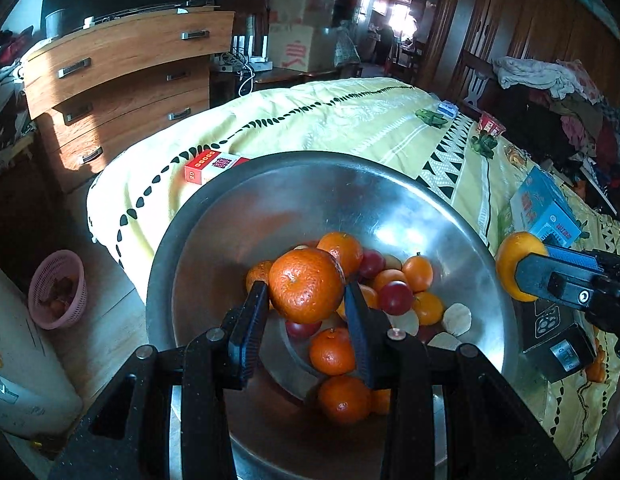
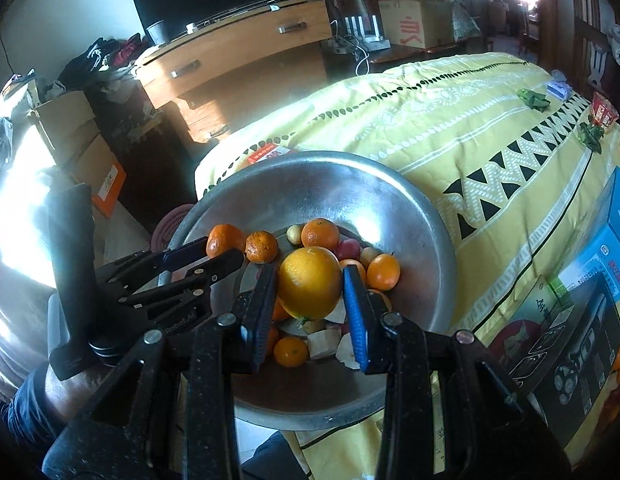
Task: Organize fruits
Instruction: 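Lower the oranges into the bowl and open both tools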
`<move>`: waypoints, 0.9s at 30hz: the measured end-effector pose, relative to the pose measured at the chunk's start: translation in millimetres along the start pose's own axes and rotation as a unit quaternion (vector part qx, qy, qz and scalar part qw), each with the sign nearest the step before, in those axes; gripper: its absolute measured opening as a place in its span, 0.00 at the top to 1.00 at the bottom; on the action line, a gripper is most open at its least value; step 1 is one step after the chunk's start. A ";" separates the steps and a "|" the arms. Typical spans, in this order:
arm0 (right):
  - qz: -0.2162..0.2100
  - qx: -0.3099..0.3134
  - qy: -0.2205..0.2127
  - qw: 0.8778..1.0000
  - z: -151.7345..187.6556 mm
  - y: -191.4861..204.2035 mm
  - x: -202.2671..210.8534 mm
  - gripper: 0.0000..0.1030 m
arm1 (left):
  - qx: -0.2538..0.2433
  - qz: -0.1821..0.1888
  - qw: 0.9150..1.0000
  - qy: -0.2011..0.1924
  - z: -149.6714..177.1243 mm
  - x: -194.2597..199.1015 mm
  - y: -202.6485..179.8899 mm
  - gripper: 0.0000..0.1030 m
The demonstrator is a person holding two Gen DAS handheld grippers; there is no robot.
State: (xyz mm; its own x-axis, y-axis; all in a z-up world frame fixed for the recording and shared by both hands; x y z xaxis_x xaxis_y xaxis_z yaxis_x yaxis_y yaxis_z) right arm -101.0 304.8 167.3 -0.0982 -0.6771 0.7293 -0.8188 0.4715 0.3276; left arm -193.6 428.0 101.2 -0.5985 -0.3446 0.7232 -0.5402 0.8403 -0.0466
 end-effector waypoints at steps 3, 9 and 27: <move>0.002 -0.002 0.004 1.000 1.1 -1.7 -3.7 0.67 | 0.000 0.001 1.000 0.001 0.5 -0.8 0.3 0.62; 0.002 -0.005 0.006 1.000 1.0 -1.9 -6.8 0.67 | -0.001 0.000 1.000 0.005 1.2 -3.0 0.7 0.62; 0.001 -0.008 0.018 1.000 4.0 -4.1 -21.0 0.67 | -0.001 0.001 1.000 0.013 4.7 -11.4 4.5 0.62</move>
State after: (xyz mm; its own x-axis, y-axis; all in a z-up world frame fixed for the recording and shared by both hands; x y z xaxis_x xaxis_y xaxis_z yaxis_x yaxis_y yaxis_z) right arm -97.8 314.8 148.2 -0.0794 -0.6550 0.7514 -0.8098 0.4820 0.3345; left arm -192.1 433.7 89.4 -0.5844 -0.3325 0.7402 -0.5384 0.8414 -0.0472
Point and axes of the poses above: each gripper's, at about its wrist camera, not at the fingertips, and x roughly against the way its jaws point, y to its left, z to its underside, the point moved 4 cm from there along -x, roughly the way its jaws point, and after that the axes turned 9 degrees about -x, right-handed, at the moved point
